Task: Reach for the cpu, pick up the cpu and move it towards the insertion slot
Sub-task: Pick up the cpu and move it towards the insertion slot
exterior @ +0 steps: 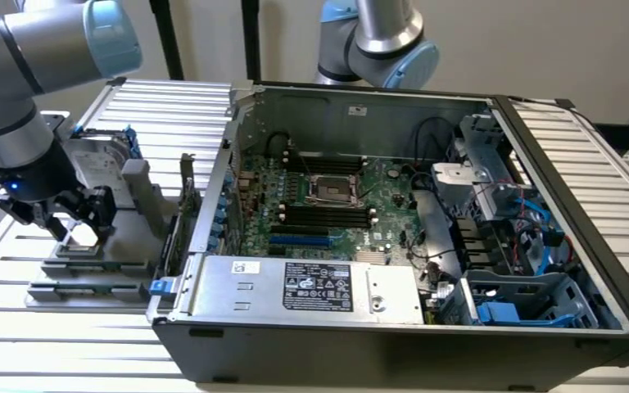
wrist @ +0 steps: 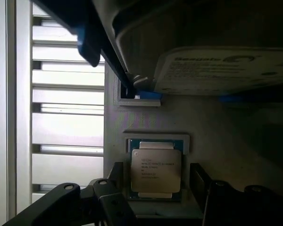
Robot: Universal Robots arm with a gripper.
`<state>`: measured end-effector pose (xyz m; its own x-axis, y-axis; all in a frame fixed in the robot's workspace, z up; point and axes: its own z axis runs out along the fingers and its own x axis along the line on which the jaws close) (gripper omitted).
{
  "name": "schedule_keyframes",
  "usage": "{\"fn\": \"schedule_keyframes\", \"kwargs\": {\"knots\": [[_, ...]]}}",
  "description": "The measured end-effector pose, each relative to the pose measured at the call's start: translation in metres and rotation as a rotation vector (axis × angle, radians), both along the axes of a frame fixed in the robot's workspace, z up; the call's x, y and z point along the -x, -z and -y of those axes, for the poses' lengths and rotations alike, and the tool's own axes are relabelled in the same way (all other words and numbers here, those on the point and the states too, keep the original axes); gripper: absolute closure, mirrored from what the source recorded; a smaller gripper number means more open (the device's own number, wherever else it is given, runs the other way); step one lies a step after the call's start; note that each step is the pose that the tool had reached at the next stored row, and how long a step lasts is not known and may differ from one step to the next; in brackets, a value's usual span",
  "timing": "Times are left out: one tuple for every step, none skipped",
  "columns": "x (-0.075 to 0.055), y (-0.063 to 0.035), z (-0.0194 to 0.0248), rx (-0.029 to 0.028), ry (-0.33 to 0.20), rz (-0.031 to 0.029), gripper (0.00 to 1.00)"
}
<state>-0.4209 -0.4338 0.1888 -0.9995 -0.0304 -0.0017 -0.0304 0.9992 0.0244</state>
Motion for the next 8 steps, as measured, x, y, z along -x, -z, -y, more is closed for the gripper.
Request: {"fn": "schedule_keyframes", "kwargs": {"knots": [[0.0000, 0.0004, -0.0001, 0.0001, 0.000, -0.0002, 0.33], [0.0000, 0.0005, -0.0002, 0.0000, 0.000, -0.0004, 0.33], [-0.0001, 0.0007, -0.0002, 0.0000, 0.000, -0.0007, 0.33], [-0.0002, 0.0009, -0.0004, -0.0002, 0.000, -0.0011, 0.33], [-0.0003, 0.0010, -0.0004, -0.0001, 0.000, -0.0019, 0.33], [-0.0004, 0.0012, -0.0005, -0.0001, 0.000, -0.0029, 0.33], [-0.0006, 0.0014, -0.0006, -0.0001, 0.000, -0.0034, 0.33], [-0.0008, 0.0016, -0.0006, -0.0001, 0.000, -0.0040, 0.33]]}}
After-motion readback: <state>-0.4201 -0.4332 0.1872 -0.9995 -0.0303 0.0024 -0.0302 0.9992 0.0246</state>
